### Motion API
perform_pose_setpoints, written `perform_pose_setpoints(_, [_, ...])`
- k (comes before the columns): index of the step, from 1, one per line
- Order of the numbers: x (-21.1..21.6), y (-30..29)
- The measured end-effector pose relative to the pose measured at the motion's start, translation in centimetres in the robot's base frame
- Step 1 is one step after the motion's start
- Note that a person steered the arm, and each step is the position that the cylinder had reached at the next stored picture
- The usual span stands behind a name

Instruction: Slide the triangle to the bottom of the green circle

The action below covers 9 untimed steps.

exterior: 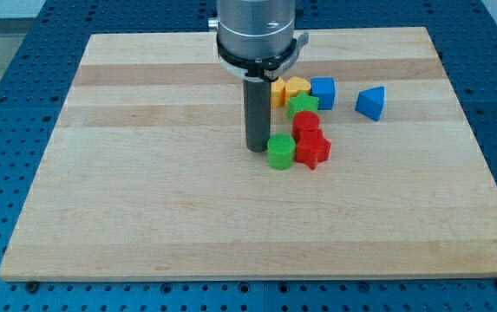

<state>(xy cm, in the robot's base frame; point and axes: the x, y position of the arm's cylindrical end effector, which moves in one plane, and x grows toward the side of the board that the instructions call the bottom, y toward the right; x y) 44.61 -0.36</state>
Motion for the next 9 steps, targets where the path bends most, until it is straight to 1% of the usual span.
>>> perform_pose_setpoints(1, [0.0,0.0])
perform_pose_setpoints(2, [-0.1,-1.7])
perform_pose_setpoints(3, [1.4,-4.1])
perform_pose_setpoints(4, [5.4,-4.2])
perform_pose_setpoints(5, [8.9,-1.5])
perform_pose_setpoints(6, [9.7,3.6])
perform_pose_setpoints(7, [9.7,10.1])
perform_pose_setpoints(8, [9.3,15.0])
perform_pose_setpoints(9, [7.5,18.0])
